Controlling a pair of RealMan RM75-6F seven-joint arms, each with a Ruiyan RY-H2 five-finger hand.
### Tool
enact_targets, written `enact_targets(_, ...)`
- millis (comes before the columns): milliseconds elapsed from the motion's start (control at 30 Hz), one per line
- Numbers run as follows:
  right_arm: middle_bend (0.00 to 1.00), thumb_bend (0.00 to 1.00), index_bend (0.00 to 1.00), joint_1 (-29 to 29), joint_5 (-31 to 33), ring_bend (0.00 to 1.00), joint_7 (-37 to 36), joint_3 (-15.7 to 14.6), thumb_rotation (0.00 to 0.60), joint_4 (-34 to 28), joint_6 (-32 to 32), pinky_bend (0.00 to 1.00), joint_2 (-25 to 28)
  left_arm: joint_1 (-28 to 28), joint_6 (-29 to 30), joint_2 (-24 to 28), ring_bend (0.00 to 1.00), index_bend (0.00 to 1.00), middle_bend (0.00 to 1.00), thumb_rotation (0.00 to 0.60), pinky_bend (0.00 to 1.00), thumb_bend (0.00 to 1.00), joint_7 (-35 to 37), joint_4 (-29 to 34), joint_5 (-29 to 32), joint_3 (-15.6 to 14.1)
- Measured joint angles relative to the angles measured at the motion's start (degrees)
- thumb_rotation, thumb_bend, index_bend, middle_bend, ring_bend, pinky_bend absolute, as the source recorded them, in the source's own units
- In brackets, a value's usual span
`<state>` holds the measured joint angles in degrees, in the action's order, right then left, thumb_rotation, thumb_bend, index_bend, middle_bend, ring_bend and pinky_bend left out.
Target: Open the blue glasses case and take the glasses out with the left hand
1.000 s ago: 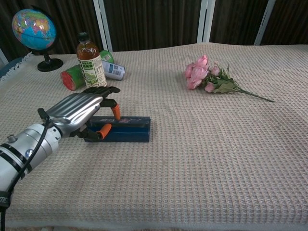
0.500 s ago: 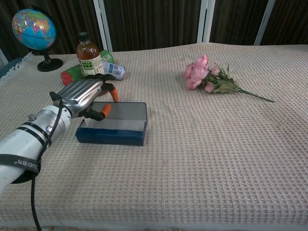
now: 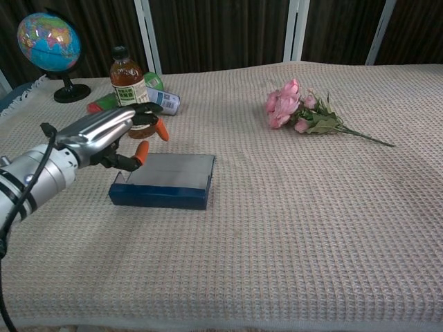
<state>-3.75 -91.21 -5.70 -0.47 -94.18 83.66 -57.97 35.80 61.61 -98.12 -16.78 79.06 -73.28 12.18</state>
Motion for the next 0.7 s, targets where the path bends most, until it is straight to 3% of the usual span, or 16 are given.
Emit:
enact_targets(233, 0.0, 0.02, 0.0, -0.1, -0.6, 0.0, 0.7, -0.3, 0.6, -0.1, -0.1, 0.0, -0.3, -2.5, -0.7, 5.5, 0.0, 0.41, 0.04, 0.6, 0.0, 0.73, -2.6, 6.5, 2.2, -3.6)
enact_targets(700, 0.0, 0.02, 0.0, -0.1, -0.5, 0.0, 0.6, -0.2, 0.6, -0.1, 0.0, 0.0, -0.3, -3.3, -1.2, 5.2, 0.0, 0.43, 0.04, 0.6, 0.0, 0.72, -1.4, 4.0, 2.4, -6.0)
